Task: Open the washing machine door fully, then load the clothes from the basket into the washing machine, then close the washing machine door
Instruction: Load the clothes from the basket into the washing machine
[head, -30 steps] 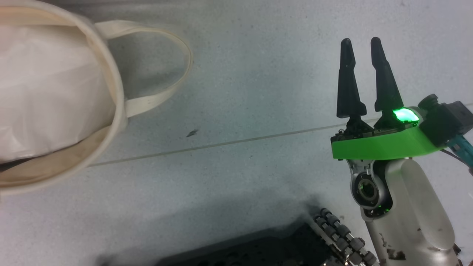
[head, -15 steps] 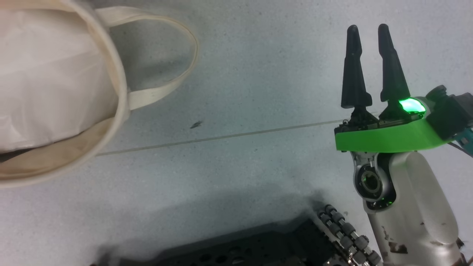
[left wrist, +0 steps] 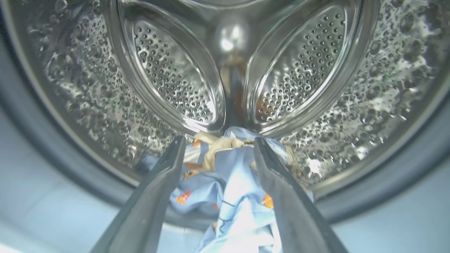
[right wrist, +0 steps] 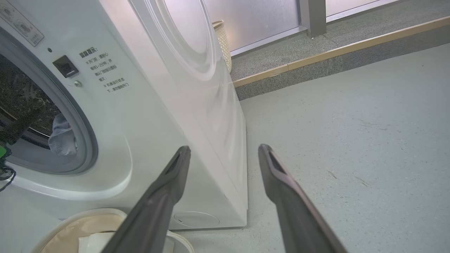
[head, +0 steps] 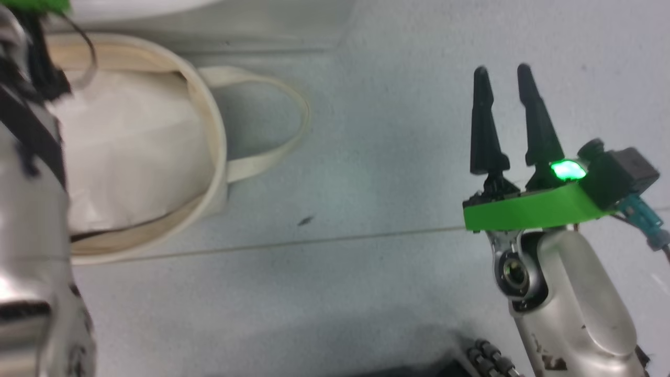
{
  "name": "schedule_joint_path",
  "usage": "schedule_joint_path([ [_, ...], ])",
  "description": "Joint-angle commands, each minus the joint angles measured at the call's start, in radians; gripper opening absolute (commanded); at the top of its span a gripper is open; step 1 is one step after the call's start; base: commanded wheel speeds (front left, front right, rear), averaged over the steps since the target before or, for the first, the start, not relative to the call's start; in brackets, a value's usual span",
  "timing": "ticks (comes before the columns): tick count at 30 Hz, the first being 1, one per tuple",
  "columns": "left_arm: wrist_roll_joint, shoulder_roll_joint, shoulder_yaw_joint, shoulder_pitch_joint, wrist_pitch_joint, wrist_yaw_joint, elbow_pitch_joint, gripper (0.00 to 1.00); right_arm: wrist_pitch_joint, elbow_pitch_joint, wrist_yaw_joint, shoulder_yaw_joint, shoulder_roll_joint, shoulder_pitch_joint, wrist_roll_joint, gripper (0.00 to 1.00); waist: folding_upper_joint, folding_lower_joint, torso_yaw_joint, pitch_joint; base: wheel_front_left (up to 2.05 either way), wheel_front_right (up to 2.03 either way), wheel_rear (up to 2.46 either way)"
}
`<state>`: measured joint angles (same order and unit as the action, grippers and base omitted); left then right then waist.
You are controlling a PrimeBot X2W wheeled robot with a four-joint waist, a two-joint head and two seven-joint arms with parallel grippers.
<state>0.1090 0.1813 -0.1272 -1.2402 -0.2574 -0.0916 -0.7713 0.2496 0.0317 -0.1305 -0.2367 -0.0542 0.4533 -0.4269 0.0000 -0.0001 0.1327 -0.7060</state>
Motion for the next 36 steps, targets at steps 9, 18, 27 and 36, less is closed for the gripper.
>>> schedule_joint_path([
  [9,-0.007,-0.045,-0.054,0.328,-0.004,0.068,0.124,1.00,0.012,0.019,0.000,-0.032,0.004,-0.121,0.002,1.00,0.0000,0.0001,-0.053,0.280,0.00,0.00,0.00],
  [18,-0.023,-0.096,-0.059,0.565,-0.004,0.110,0.235,1.00,0.012,0.038,0.000,-0.029,0.004,-0.183,-0.012,1.00,0.0000,0.0001,-0.058,0.402,0.00,0.00,0.00],
  [27,-0.002,-0.128,-0.058,0.830,-0.004,0.132,0.405,1.00,0.012,0.039,0.000,-0.001,0.004,-0.249,-0.022,1.00,0.0000,0.0001,-0.060,0.506,0.00,0.00,0.00],
  [36,0.036,-0.131,0.032,0.993,-0.004,0.050,0.472,1.00,0.012,0.041,0.000,0.012,0.004,-0.283,-0.023,1.00,0.0000,0.0001,-0.069,0.548,0.00,0.00,0.00],
])
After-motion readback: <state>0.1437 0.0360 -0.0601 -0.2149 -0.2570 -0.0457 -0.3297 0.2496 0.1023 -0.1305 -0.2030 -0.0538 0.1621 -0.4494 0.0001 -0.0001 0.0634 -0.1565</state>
